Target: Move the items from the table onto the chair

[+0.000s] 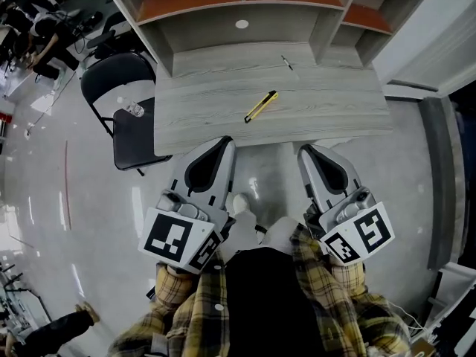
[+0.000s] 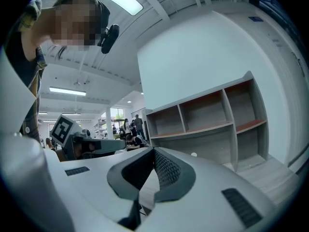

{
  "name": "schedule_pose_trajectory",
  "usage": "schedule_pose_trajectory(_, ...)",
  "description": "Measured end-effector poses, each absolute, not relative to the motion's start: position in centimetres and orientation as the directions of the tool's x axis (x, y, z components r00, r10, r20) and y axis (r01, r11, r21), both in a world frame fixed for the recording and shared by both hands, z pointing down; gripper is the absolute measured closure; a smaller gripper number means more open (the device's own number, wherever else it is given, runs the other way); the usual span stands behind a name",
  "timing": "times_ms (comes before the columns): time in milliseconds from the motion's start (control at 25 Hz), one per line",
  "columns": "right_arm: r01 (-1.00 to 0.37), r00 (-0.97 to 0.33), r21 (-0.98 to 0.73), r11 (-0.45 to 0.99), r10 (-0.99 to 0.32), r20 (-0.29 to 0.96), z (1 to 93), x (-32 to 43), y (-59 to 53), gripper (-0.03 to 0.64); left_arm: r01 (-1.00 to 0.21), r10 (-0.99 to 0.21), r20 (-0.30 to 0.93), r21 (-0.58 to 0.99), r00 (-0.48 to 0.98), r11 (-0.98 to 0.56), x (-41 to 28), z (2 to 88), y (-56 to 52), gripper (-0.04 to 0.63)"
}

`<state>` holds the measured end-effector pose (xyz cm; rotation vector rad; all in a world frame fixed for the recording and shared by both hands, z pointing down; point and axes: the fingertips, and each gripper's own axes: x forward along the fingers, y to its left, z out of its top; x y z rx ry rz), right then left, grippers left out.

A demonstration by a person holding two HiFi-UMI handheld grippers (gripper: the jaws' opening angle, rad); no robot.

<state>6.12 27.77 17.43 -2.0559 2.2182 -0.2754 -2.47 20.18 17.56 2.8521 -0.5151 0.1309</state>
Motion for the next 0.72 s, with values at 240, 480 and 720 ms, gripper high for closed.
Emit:
schedule_pose_trajectory(240, -0.974, -0.036, -0.224, 0.015, -0.995, 0.089, 18.7, 7.1, 24.3, 0.598, -0.342, -0.308, 0.168, 0.243, 0.936, -0.908, -2.0, 19.2, 15.9, 0.592)
schedule_pose_trajectory(480, -0.972, -0.015, -0.234, -0.014, -0.993, 0.118, 20.1, 10.6, 21.0, 0.598, -0.335, -0.284, 0.21, 0.269, 0.935, -0.903, 1.3, 21.5, 12.9, 0.592)
schedule_pose_trajectory(720, -0.972, -0.053, -0.232, 0.03, -0.994, 0.094, 19.8, 15.3, 17.1, 0.598, -0.362, -0.304, 0.244, 0.243, 0.921, -0.9, 5.6, 22.3, 10.1, 0.592)
